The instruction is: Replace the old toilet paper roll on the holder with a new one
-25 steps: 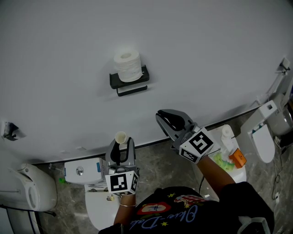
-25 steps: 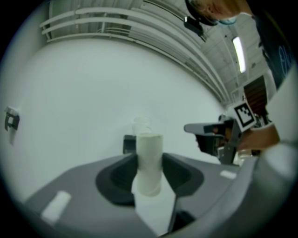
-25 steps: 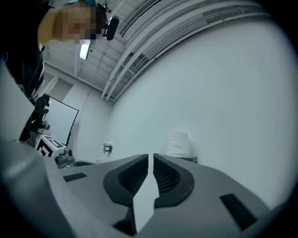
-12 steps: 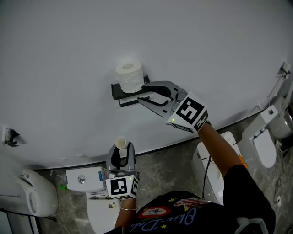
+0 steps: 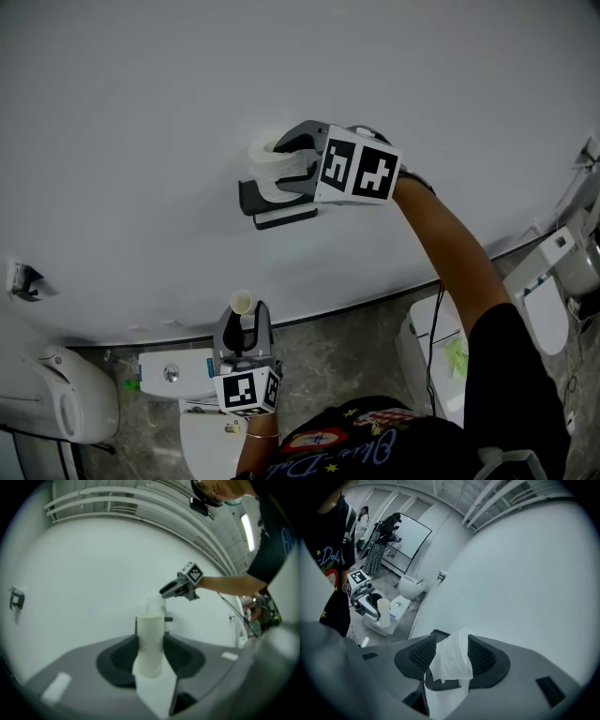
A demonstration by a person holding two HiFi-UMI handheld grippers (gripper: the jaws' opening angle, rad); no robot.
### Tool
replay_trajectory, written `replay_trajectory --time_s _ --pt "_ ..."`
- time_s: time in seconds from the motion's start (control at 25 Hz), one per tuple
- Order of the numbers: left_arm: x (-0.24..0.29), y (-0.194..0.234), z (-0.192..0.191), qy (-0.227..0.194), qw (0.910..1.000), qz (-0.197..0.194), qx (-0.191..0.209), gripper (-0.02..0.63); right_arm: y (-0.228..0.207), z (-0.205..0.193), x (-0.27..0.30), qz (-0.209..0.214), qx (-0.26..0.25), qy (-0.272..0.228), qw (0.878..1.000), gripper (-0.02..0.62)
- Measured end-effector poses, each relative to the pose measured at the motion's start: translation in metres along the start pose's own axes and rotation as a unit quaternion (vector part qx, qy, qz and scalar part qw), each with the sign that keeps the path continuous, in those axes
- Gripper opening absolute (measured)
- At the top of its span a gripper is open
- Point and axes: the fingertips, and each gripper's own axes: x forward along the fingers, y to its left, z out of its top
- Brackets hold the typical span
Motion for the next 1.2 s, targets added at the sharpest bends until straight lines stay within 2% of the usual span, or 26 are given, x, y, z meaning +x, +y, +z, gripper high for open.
replay_trajectory --time_s 0.16,0.32,0.64,0.84,1.0,1.2 --pt "-0.001 0.012 0.001 0.002 0.9999 0.013 -0.001 0.161 -0.006 -0.011 0.015 0.045 -0.030 0.069 0.996 0.201" --pt "-0.003 0.018 0.001 0.003 0.9997 0.022 -0.005 0.161 -0.006 -0.025 0.024 0.085 -0.041 0.132 0.987 0.210" --pt "-0.010 0.029 -0.002 0.004 0.9992 0.039 -0.010 0.161 -0.007 -0.029 0.032 0.112 -0.037 0.164 0.979 0.215" --pt "-0.010 0.026 -0.004 0.004 0.9991 0.038 -0.017 0.161 -0.008 -0.034 0.035 0.123 -0.036 0.211 0.969 0.215" --pt "-0.012 0.026 -0.004 0.004 0.9991 0.038 -0.018 0.161 -0.004 -0.030 0.036 0.131 -0.031 0.200 0.970 0.213" --pt "-0.019 0.030 -0.005 0.006 0.9987 0.046 -0.018 0.161 -0.012 -0.034 0.028 0.097 -0.003 0.161 0.982 0.209"
